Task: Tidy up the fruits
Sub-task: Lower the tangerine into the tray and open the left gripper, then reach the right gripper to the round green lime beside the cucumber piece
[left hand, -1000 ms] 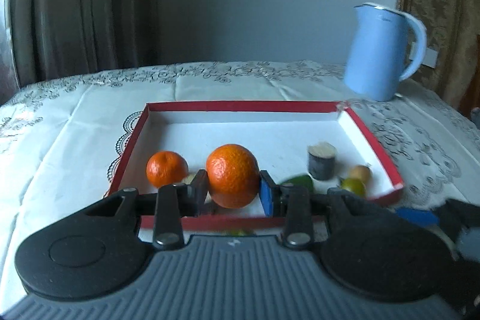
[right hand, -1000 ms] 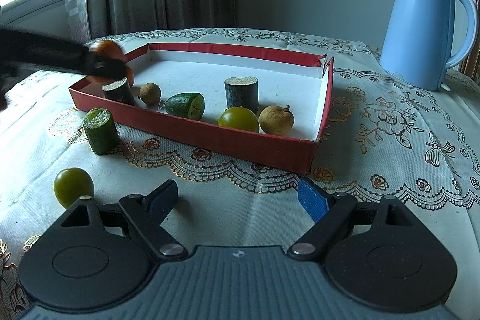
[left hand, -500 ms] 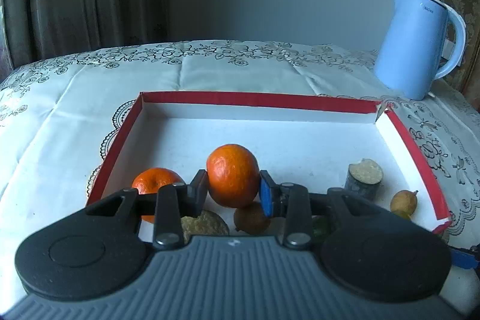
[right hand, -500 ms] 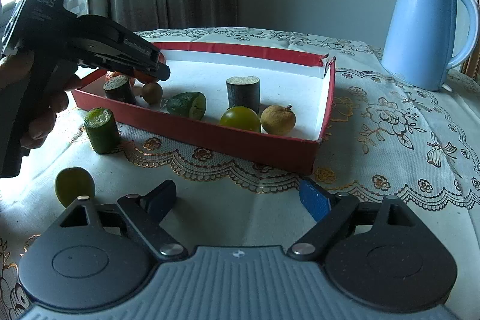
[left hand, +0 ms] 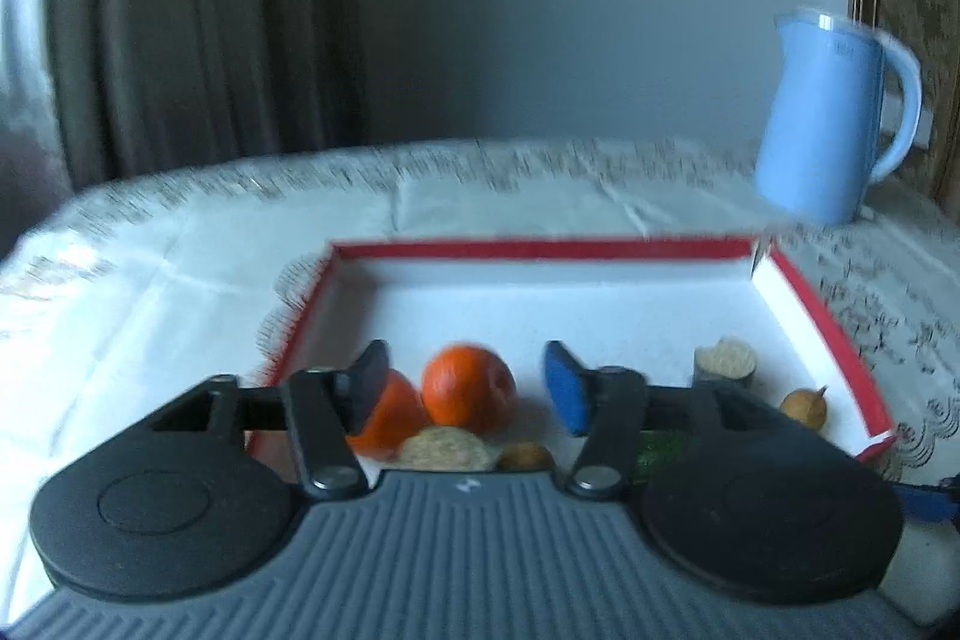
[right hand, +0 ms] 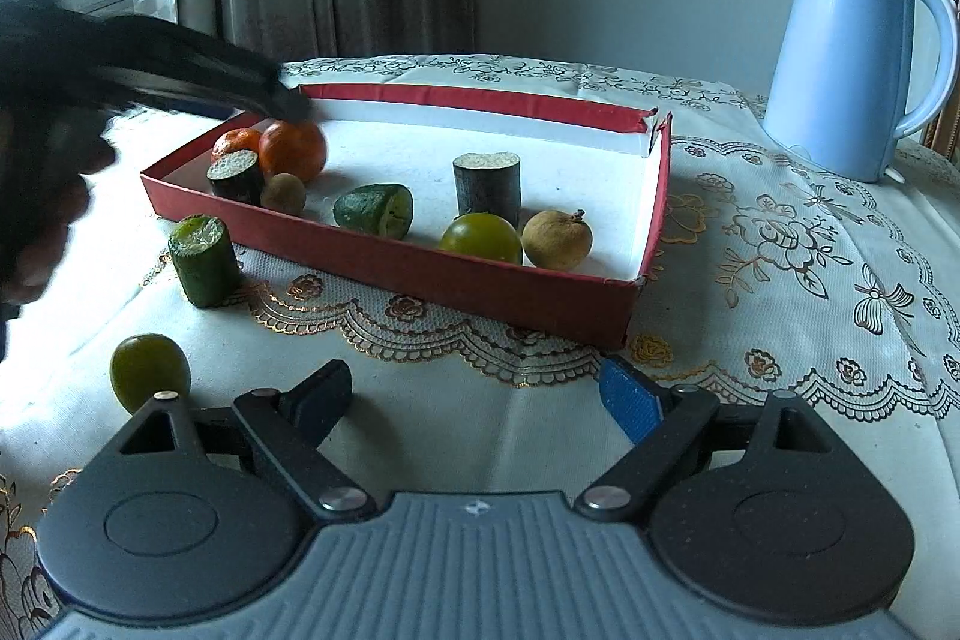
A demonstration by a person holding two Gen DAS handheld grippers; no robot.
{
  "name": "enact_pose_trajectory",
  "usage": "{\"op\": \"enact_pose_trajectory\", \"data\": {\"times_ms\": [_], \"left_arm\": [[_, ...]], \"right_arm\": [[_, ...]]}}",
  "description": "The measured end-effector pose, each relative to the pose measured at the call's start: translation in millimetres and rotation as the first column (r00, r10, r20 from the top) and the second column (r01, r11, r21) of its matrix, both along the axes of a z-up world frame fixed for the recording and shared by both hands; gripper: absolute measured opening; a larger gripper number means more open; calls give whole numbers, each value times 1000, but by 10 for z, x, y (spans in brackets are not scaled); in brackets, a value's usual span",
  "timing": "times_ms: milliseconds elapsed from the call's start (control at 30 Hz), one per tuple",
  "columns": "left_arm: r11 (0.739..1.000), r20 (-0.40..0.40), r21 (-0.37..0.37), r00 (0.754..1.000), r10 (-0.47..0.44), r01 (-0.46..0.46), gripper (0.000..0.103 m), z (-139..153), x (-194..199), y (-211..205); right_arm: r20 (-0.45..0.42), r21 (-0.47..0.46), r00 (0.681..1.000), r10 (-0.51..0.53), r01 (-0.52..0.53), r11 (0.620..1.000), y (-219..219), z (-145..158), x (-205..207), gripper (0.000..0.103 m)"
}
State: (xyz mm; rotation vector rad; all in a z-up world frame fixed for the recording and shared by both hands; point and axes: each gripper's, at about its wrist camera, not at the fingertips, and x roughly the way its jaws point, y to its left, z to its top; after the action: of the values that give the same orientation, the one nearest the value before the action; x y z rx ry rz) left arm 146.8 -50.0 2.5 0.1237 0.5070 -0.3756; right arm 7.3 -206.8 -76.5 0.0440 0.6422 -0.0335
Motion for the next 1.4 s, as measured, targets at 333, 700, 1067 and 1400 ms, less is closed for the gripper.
{"op": "enact_pose_trajectory", "data": {"times_ms": [333,700,1067,1400], "left_arm": [[993,79,14,990,116,-117,89,-122,-850,758],[982,-55,21,980,190,-189,90,-421,-718,996],[979,-78,68,977,199,-194,91,-499,-711,971],[978,-141,87,970,199,-188,102,-529,-633,966]], "right_arm": [[0,-1,1000,1,-1,1000,2,2,-3,91],[0,-1,1000,1,-1,1000,5,3,-3,91],[2,-11,1000,1,-1,1000,14,5,-10,92],[67,105,985,159,-166,981,178,221,-272,92]]}}
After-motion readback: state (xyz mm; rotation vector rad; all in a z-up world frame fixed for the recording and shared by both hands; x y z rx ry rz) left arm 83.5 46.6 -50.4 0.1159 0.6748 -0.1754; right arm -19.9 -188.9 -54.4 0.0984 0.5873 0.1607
